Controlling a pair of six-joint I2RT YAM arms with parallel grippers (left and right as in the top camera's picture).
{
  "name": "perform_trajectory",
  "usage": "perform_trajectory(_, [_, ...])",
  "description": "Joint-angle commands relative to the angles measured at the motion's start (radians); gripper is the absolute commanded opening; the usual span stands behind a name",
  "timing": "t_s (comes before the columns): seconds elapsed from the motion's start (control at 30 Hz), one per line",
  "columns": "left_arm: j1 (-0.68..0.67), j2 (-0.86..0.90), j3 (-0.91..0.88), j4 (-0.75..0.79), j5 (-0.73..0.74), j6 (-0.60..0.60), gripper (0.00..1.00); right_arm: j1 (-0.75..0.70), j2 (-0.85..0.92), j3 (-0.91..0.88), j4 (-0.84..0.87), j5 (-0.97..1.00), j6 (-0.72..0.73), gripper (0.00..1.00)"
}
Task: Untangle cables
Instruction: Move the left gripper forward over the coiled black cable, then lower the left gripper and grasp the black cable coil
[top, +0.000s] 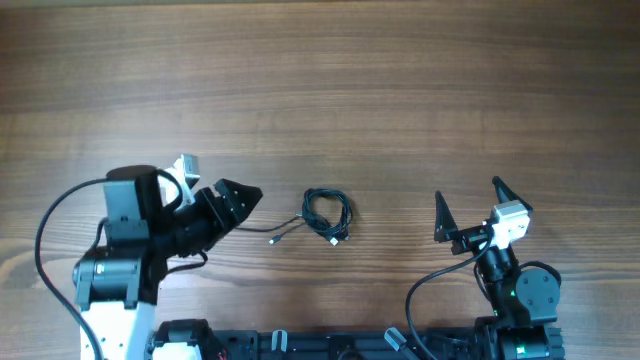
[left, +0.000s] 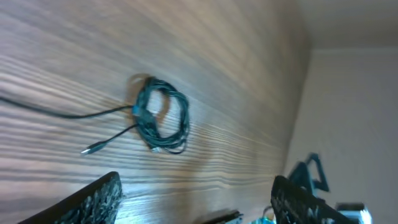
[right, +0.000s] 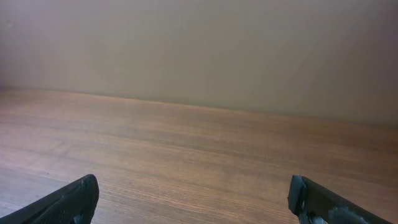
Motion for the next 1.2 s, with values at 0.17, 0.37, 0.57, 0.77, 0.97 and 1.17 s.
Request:
perform_trajectory(0.17, [-0.211,0.138,0.132,-0.026,-0.278,-0.044,0.7,-0.004,0.0,-0.001,0.005,-0.016,-0.006,1.0])
perform_trajectory(0.37, [-0.417,0.254,0.149,-0.003,-0.502,-0.099,0.57,-0.004,0.0,-0.001,0.005,-0.016,-0.007,1.0])
perform_trajectory(0.57, [-0.551,0.388,0.148,0.091,-0.703,-0.115,0.52,-0.004,0.0,-0.001,0.005,-0.016,-0.006,1.0])
perform_trajectory(0.77, [-0.602,0.518,0.148,0.257,-0.711,-0.114,0.51,-0.004,0.0,-0.001,0.005,-0.016,-0.007,1.0])
perform_trajectory(0.97, [-0.606,0.647,0.148,0.337,-0.743,-0.109,0.59,-0.004,0.0,-0.001,0.005,-0.016,-0.006,1.0])
perform_trajectory(1.17, [-0.606,0.724,0.148,0.365,-0.748,-0.11,0.55,-0.004,0.0,-0.001,0.005,-0.016,-0.007,1.0])
